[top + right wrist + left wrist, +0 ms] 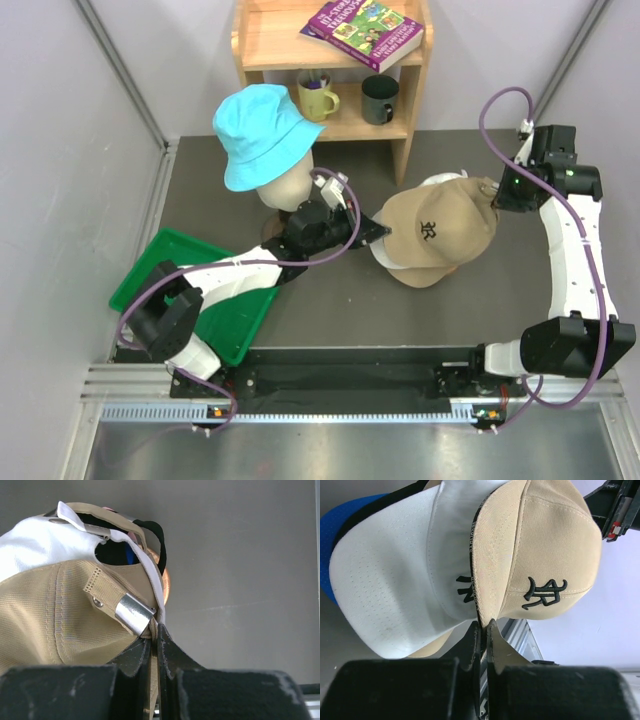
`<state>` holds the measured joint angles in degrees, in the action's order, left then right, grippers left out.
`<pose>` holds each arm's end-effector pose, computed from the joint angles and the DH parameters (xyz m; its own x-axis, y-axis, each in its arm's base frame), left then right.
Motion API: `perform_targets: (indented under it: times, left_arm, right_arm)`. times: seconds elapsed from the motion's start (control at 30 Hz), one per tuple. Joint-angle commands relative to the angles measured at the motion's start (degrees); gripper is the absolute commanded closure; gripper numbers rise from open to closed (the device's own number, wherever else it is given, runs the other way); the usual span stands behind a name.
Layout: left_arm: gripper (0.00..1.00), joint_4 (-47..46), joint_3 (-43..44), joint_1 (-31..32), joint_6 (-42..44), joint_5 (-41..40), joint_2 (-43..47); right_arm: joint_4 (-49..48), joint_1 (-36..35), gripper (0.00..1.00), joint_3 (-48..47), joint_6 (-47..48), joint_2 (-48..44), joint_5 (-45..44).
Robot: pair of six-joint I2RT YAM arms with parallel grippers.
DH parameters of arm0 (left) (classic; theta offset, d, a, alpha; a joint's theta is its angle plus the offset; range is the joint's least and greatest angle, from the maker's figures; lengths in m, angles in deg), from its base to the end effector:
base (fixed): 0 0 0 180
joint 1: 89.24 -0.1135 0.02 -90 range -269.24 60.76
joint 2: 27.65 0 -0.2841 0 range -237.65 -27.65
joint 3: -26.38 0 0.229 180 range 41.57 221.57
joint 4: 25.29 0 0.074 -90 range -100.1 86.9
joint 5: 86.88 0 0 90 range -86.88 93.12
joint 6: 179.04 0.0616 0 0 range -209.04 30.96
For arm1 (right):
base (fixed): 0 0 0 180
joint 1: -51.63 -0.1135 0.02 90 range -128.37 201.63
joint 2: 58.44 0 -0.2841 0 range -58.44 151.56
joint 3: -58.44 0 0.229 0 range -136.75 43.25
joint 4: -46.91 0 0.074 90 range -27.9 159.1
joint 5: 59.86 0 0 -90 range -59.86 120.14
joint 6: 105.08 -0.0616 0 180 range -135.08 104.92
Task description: Stack the hats
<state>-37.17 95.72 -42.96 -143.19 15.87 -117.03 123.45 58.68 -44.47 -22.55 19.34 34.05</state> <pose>0.2423 -0.2730 0.3001 -0.7512 -0.3583 -0.5543 0.4218 0.3855 -0.8207 0.2503 -0.0267 0.3825 -0.7587 0.2245 -0.6115 0.1804 0.9744 0.1339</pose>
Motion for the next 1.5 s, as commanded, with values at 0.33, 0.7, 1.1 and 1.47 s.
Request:
perform_targets:
  times: [0.33,0.7,1.1,1.47]
  left_arm:
    - [1.00,11.1,2.7,-1.4,-7.4,-14.3,0.4]
    - [1.00,15.1,3.2,-1.9,-17.1,-14.8,-1.8]
    - [1.00,18.5,2.5,-2.1,-20.6,-15.7,-3.8]
    - [1.00,21.4,1.5,-2.2,-23.4,-16.0,-5.1]
  right_arm:
    - [-1.3,0.9,0.91,-3.5,-1.1,-0.3,0.5]
    - [0.2,0.9,0.09,-6.2,-2.3,-2.4,1.7]
    - [-3.9,-0.9,0.08,-6.6,-6.9,-10.9,11.3]
    - [-6.9,-18.0,0.08,-0.4,-10.0,-11.2,2.3]
